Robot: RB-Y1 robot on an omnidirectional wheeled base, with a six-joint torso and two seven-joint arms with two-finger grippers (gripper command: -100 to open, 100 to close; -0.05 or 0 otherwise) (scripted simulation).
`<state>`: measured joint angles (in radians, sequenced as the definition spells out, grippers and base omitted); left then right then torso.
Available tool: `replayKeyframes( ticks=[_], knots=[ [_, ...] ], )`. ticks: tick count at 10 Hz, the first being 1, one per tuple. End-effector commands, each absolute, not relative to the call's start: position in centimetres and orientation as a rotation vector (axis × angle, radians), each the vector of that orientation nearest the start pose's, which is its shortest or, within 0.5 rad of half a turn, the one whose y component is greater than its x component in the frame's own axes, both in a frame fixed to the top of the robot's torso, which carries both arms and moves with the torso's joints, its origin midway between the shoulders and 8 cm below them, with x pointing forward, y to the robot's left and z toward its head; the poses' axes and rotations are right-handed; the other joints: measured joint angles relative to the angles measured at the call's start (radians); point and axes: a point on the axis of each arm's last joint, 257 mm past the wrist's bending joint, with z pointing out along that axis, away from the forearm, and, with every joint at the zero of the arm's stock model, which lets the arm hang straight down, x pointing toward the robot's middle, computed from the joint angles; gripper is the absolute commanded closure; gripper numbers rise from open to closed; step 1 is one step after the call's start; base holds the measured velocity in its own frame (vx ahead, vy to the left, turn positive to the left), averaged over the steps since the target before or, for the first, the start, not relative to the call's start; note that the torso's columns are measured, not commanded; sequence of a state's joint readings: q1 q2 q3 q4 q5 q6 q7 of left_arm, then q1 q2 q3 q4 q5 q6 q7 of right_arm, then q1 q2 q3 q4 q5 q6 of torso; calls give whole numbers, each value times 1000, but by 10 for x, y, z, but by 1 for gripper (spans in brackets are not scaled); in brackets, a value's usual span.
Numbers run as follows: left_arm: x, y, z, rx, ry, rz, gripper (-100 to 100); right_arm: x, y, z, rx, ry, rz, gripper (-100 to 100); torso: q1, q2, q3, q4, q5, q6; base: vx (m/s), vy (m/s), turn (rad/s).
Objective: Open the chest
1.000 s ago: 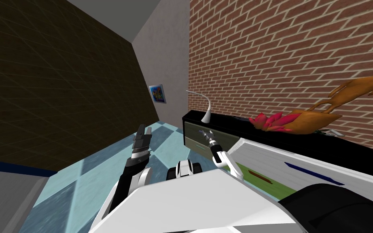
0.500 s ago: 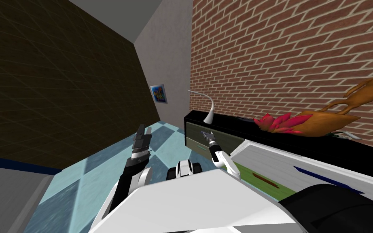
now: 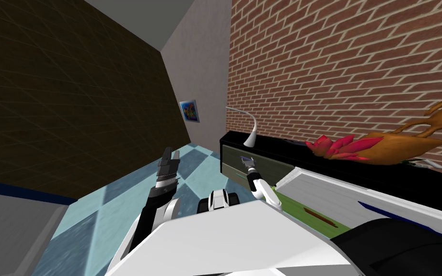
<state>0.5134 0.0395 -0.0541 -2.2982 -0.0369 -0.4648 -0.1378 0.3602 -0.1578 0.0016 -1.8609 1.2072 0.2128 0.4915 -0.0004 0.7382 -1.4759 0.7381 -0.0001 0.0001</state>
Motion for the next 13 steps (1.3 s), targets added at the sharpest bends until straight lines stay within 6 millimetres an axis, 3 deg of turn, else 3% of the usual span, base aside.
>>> replayKeyframes(
  ticks=[1,9,13],
  knots=[
    [349,255,20,-580,720,-1196,0,430,-369,-276,-69,1731,-584,-100,1,-1,0,0,0,0,47,47,48],
    [349,255,20,-580,720,-1196,0,419,-393,-307,-208,1791,-910,-100,0,0,0,0,0,0,24,37,26],
    [349,255,20,-580,720,-1196,0,415,-401,-313,-293,1791,-1066,-100,1,0,0,0,0,0,23,34,24]
  ],
)
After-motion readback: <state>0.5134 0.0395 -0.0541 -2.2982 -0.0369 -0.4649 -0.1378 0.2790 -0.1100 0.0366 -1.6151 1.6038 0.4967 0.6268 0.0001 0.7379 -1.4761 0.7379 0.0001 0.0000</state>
